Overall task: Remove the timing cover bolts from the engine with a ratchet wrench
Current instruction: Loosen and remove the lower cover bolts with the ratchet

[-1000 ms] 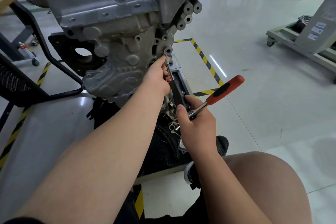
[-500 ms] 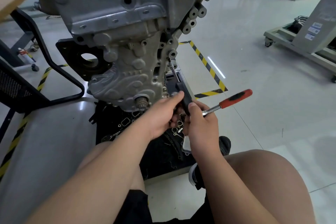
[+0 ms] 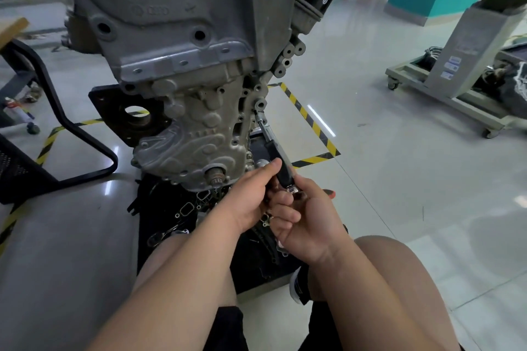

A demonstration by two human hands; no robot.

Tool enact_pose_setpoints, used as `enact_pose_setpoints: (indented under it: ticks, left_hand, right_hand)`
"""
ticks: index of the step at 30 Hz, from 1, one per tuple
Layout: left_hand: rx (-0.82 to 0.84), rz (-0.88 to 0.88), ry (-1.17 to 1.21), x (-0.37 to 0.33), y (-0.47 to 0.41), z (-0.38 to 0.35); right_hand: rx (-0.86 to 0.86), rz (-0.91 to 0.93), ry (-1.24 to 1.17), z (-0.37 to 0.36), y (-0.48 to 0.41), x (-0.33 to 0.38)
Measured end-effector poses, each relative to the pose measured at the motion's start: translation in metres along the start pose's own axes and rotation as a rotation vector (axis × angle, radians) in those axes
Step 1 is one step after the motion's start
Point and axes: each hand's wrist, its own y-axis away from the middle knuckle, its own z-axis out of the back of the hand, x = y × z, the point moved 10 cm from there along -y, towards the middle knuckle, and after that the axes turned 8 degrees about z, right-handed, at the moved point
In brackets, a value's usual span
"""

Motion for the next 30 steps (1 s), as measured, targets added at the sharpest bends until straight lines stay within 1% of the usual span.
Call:
enact_pose_setpoints:
  ticks: [4, 6, 8, 10, 12, 14, 16, 17, 18, 21, 22, 23, 24, 26, 30]
  left_hand:
    - [-0.069, -0.041, -0.017, -0.003, -0.005, 0.003]
    - [-0.081, -0.044, -0.021, -0.002, -0.007, 0.001]
    - [-0.081, -0.047, -0.013, 0.001, -0.010, -0.003]
    - [-0.068, -0.057, 0.014, 0.003, -0.014, -0.004]
    - [-0.046, -0.073, 0.033, 0.002, -0.016, -0.006]
    - [-0.043, -0.070, 0.041, 0.002, -0.017, -0.005]
    - [-0.077, -0.063, 0.023, 0.005, -0.017, 0.001]
    - [-0.102, -0.061, 0.013, 0.006, -0.017, 0.006]
    - [-0.122, -0.060, 0.010, 0.008, -0.016, 0.009]
    - [-0.152, -0.063, 0.019, 0.011, -0.016, 0.015]
    - [-0.161, -0.061, 0.010, 0.010, -0.015, 0.015]
    - [-0.169, -0.057, -0.001, 0.010, -0.015, 0.015]
    - [-0.168, -0.051, -0.005, 0.011, -0.014, 0.015]
    - [-0.134, -0.045, -0.001, 0.011, -0.014, 0.011]
    - [-0.073, -0.003, -0.018, 0.013, -0.011, 0.005]
  right_hand:
    - [-0.067, -0.115, 0.174, 0.005, 0.002, 0.010]
    - [-0.100, -0.116, 0.248, 0.012, 0.001, 0.018]
    - [-0.104, -0.066, 0.301, 0.016, 0.000, 0.025]
    - [-0.067, 0.012, 0.361, 0.020, -0.001, 0.031]
    - [-0.017, 0.123, 0.479, 0.021, -0.004, 0.041]
    - [-0.029, 0.315, 0.724, 0.020, -0.003, 0.057]
    - [-0.120, 0.503, 1.019, 0.018, 0.005, 0.067]
    - [-0.166, 0.565, 1.127, 0.016, 0.009, 0.068]
    - [-0.187, 0.615, 1.240, 0.012, 0.013, 0.066]
    - [-0.165, 0.707, 1.677, -0.005, 0.017, 0.056]
    - [-0.180, 0.736, 1.768, -0.010, 0.019, 0.055]
    - [-0.204, 0.751, 1.788, -0.011, 0.020, 0.056]
    - [-0.219, 0.749, 1.745, -0.010, 0.020, 0.057]
    - [-0.246, 0.706, 1.597, -0.004, 0.019, 0.056]
    - [-0.260, 0.680, 1.417, 0.000, 0.015, 0.055]
